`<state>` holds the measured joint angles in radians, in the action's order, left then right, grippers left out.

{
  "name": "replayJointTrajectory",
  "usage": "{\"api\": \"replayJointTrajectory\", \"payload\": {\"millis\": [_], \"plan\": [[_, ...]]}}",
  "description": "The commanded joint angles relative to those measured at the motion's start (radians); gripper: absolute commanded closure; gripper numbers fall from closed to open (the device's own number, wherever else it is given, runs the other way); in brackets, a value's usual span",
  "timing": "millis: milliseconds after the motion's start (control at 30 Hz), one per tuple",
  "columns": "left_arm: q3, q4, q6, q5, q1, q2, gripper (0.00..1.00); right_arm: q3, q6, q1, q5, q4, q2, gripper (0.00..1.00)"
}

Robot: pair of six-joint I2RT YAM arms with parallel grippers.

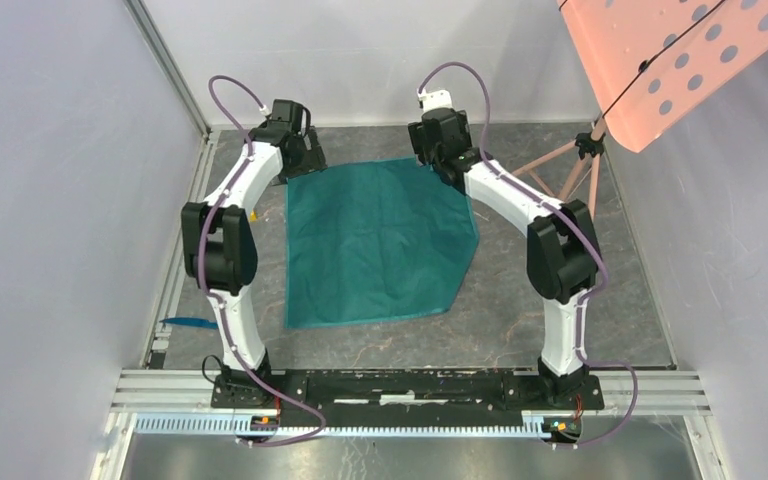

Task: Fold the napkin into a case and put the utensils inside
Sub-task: Flatten out the crumpled napkin at the center of the board, then smooth out the napkin at the center of the board.

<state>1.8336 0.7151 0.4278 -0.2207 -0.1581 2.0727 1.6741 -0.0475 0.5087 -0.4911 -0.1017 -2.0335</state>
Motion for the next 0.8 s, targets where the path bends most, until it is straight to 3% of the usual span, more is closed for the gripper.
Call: {"api": "replayJointTrajectory", "payload": {"millis": [0,333,533,633,767], "plan": [[-0.21,-0.099,0.011,0.204,-0.006,-0.297,0.0,-0.028,-0.031,0.01,0.091,-0.23,0.132,0.15],[-0.678,-0.195,0.039,0.556,-0.007,-0.67,0.0,-0.636,-0.177,0.107,0.486,-0.066,0.502,0.13],[-1.068,-0.378,0.198,0.703,-0.018,-0.93,0.0,-0.891,-0.251,0.126,0.659,0.02,0.664,0.14],[-1.201,-0.441,0.267,0.692,-0.059,-0.991,0.0,-0.971,-0.28,0.146,0.716,0.033,0.703,0.18],[-1.297,-0.452,0.315,0.591,-0.098,-1.021,0.0,-1.037,-0.279,0.187,0.606,-0.042,0.765,0.2]]}}
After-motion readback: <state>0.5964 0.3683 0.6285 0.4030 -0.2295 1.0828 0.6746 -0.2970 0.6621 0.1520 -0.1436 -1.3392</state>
